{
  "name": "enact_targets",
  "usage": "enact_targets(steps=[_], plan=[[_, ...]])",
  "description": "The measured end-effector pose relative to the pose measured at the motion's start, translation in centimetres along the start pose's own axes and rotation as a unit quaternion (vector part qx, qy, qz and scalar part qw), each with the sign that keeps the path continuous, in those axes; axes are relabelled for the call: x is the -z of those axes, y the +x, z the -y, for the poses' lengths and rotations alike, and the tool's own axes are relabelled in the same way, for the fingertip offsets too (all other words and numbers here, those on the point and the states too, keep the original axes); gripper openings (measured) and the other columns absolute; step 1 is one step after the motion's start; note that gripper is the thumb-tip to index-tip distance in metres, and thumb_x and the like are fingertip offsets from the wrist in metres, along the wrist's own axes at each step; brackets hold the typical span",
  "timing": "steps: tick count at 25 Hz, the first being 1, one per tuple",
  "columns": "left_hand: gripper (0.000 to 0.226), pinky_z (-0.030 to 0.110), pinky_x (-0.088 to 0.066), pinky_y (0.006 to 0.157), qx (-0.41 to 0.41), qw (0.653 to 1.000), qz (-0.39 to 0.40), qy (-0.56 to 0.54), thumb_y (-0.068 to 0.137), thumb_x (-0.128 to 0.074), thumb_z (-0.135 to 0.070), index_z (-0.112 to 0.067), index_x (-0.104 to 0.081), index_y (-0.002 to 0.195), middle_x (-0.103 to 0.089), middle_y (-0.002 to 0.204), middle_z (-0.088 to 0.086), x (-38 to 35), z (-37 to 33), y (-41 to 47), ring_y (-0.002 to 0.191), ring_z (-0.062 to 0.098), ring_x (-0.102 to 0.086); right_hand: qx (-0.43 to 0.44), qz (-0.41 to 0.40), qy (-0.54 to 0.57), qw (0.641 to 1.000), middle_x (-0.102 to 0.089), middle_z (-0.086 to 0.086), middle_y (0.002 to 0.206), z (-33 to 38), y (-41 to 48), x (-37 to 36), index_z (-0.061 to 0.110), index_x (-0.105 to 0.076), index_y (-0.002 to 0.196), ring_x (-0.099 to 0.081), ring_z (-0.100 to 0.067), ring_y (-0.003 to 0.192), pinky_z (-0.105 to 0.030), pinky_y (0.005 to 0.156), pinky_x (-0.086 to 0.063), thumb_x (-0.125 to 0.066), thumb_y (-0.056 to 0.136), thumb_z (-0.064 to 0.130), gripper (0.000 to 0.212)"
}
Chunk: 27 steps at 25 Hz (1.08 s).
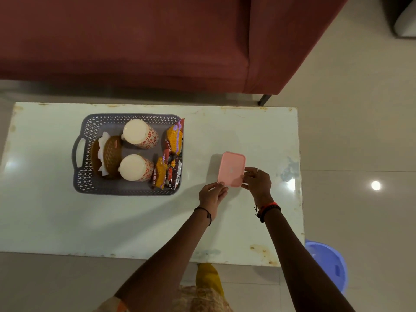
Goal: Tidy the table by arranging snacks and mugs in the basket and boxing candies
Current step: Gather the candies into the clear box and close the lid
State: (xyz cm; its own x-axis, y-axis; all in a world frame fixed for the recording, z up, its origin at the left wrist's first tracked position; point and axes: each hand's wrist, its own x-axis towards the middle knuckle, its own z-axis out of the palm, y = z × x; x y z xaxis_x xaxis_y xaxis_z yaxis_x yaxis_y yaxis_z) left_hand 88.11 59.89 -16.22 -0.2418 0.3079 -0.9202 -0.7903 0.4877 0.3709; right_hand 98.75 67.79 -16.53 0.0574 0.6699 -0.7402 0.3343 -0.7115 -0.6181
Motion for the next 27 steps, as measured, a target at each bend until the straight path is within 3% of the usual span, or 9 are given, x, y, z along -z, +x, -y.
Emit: enact_targets(steps=[2,5,9,12,18,21,24,27], plan=[[0.03,0.037,-0.047,0.099,-0.01,0.998,-0.013,-0.058,0.088,-0.058,-0.001,0.008,-0.051,0.116,-0.061,0.095,0.018,0.6,-0.6,0.3,0.08,0.018,-0.061,0.021,0.008,-0.016,1.0,-0.068,-0.026,0.102,1.0,0.1,-1.9,-0.004,-0.063,0.11,-0.064,-0.028,0.086,-0.049,0.087,-0.056,-0.055,0.083,-0.01,0.029],[0.028,0.039,-0.042,0.105,-0.021,0.991,-0.035,-0.13,0.089,-0.055,0.001,0.006,-0.051,0.117,-0.06,0.089,0.013,1.3,-1.6,0.7,0.08,0.017,-0.059,0.048,0.019,-0.039,0.998,-0.068,-0.027,0.105,2.3,0.2,-4.7,-0.005,-0.063,0.109,-0.062,-0.028,0.085,-0.05,0.085,-0.056,-0.052,0.082,-0.011,0.029],[0.037,0.034,-0.044,0.102,-0.041,0.977,-0.061,-0.199,0.089,-0.055,0.001,0.005,-0.049,0.125,-0.059,0.099,0.014,1.9,-2.6,1.5,0.083,0.016,-0.058,0.066,0.027,-0.07,0.995,-0.068,-0.026,0.107,3.3,0.2,-7.6,-0.005,-0.063,0.11,-0.066,-0.036,0.093,-0.05,0.084,-0.057,-0.051,0.083,-0.01,0.03],[0.035,0.032,-0.045,0.099,-0.045,0.97,-0.06,-0.232,0.089,-0.057,-0.001,0.006,-0.051,0.123,-0.061,0.09,0.009,2.1,-3.0,1.9,0.081,0.014,-0.059,0.066,0.037,-0.064,0.995,-0.068,-0.026,0.107,3.4,0.5,-8.9,-0.005,-0.062,0.109,-0.066,-0.039,0.099,-0.047,0.084,-0.058,-0.052,0.083,-0.011,0.029],[0.022,0.03,-0.049,0.092,-0.04,0.968,-0.056,-0.24,0.088,-0.058,-0.002,-0.001,-0.057,0.11,-0.063,0.086,0.006,2.7,-3.5,2.0,0.082,0.013,-0.06,0.067,0.051,-0.058,0.995,-0.068,-0.025,0.107,3.4,0.2,-10.8,-0.003,-0.063,0.108,-0.064,-0.027,0.086,-0.041,0.082,-0.058,-0.053,0.084,-0.01,0.027],[0.021,0.032,-0.048,0.097,-0.036,0.971,-0.058,-0.227,0.089,-0.057,-0.003,-0.001,-0.056,0.109,-0.062,0.084,0.008,3.0,-3.5,1.8,0.081,0.014,-0.059,0.069,0.06,-0.064,0.994,-0.068,-0.023,0.108,3.2,0.0,-10.5,-0.002,-0.062,0.11,-0.064,-0.026,0.088,-0.04,0.085,-0.057,-0.056,0.086,-0.003,0.026],[0.018,0.035,-0.048,0.098,-0.04,0.986,-0.056,-0.154,0.088,-0.058,-0.003,-0.001,-0.057,0.106,-0.063,0.086,0.011,3.2,-3.1,1.3,0.081,0.017,-0.061,0.092,0.021,-0.132,0.987,-0.069,-0.017,0.111,3.2,-0.4,-10.0,0.001,-0.064,0.111,-0.064,-0.029,0.103,-0.036,0.097,-0.049,-0.056,0.09,0.012,0.024],[0.023,0.032,-0.047,0.097,-0.09,0.987,-0.096,0.092,0.09,-0.058,-0.013,-0.002,-0.062,0.109,-0.067,0.107,0.015,4.1,-1.6,0.0,0.1,0.025,-0.062,0.14,-0.003,-0.203,0.969,-0.066,-0.015,0.117,1.7,-2.9,-9.1,0.001,-0.063,0.111,-0.059,-0.028,0.113,-0.027,0.094,-0.041,-0.051,0.095,0.017,0.026]])
